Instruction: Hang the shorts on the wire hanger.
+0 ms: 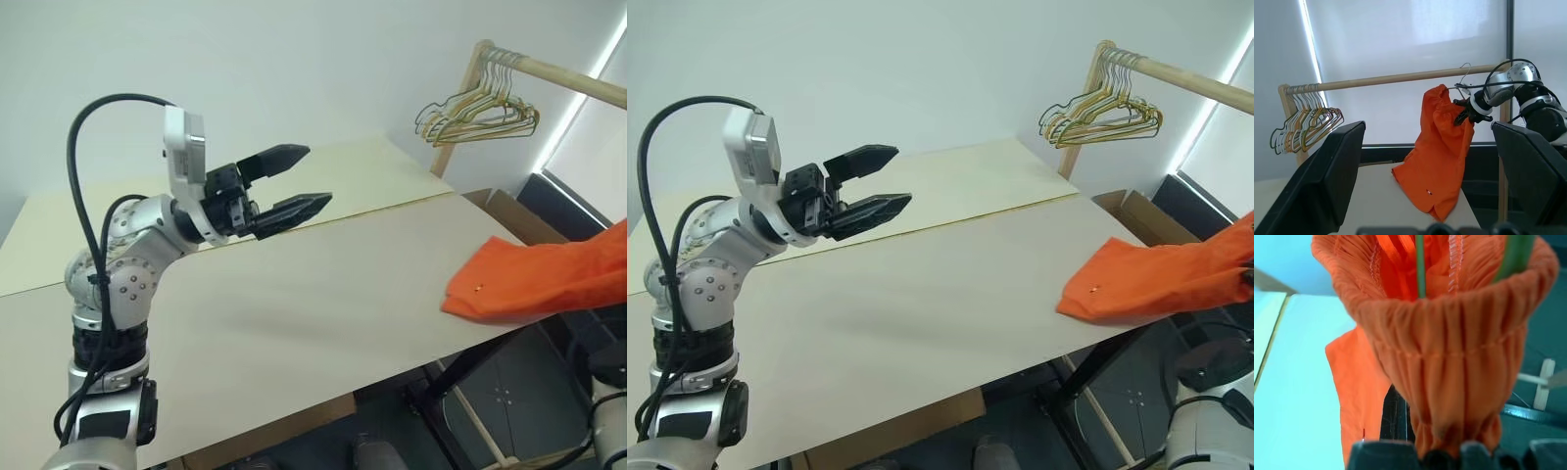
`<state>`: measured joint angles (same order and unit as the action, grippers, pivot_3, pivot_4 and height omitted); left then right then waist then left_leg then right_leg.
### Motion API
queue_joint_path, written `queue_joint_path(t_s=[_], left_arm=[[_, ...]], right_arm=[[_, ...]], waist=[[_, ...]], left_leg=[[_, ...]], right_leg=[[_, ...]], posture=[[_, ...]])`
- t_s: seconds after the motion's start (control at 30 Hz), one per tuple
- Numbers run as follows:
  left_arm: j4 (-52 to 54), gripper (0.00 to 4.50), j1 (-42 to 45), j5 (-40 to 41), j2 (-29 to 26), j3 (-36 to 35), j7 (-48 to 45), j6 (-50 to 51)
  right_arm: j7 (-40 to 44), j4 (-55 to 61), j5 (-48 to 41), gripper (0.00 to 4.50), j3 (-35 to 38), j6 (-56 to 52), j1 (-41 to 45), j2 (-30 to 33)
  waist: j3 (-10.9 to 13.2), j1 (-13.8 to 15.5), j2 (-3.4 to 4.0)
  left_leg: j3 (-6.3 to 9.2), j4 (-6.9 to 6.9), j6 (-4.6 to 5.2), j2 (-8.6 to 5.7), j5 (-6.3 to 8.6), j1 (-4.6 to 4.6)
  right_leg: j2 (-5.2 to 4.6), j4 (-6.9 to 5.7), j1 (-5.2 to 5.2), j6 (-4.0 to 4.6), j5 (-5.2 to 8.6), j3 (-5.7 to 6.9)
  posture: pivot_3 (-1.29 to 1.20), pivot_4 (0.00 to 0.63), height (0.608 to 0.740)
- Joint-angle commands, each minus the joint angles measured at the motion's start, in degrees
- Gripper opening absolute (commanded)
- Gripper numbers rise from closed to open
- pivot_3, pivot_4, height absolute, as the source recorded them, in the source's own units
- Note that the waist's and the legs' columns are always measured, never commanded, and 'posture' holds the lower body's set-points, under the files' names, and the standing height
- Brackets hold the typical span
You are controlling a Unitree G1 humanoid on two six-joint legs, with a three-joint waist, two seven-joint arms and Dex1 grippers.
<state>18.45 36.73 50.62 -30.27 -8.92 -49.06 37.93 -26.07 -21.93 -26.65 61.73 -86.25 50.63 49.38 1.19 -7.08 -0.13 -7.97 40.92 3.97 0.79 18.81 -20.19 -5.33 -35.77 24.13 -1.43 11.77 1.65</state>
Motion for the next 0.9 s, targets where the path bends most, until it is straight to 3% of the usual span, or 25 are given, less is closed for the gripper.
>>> queue_joint_path(t_s=[0.03,0.23,0.37,0.7,0.9], left_arm=[[2.2,4.47,-0.3,1.4,-1.4,-1.7,1.0,0.5],[3.5,4.47,-1.3,2.2,-2.5,-1.9,2.4,0.4],[4.3,4.50,-2.1,2.3,-2.7,-1.7,3.5,0.9],[4.5,4.50,-1.6,2.8,-3.9,-2.2,4.2,1.5],[4.6,4.50,-2.0,0.7,-3.8,-1.8,5.3,0.6]], right_arm=[[3.7,-5.4,2.1,0.00,-0.5,6.9,0.5,4.0],[6.7,-14.5,5.0,0.00,-2.2,13.4,-0.3,7.7],[7.8,-14.2,5.5,1.00,-3.9,13.3,-1.8,6.2],[4.5,-2.3,11.1,4.41,-12.0,24.6,-2.8,3.0],[-3.1,14.1,24.9,4.47,-25.7,43.5,-9.6,-0.8]], waist=[[0.0,0.0,-0.01],[0.0,0.0,0.04],[0.0,0.0,0.04],[0.1,0.2,0.21],[0.1,0.3,0.33]], left_leg=[[0.00,0.00,0.00,0.00,0.00,0.00],[-0.15,-0.08,0.00,0.00,0.00,0.02],[-0.18,-0.09,-0.02,0.03,-0.01,0.03],[-0.28,-0.12,-0.05,0.03,-0.02,0.06],[-0.34,-0.19,-0.18,0.03,-0.08,0.09]], right_leg=[[0.00,0.00,0.00,0.00,0.00,-0.01],[0.03,0.00,-0.02,-0.02,0.01,-0.20],[0.05,0.00,-0.03,-0.03,0.01,-0.27],[0.10,0.00,0.00,-0.18,0.06,-0.36],[0.10,-0.07,0.09,-0.40,0.18,-0.39]], posture=[[-0.11,0.000,0.740],[-0.10,0.000,0.740],[-0.09,0.000,0.740],[-0.07,0.000,0.740],[-0.06,0.000,0.740]])
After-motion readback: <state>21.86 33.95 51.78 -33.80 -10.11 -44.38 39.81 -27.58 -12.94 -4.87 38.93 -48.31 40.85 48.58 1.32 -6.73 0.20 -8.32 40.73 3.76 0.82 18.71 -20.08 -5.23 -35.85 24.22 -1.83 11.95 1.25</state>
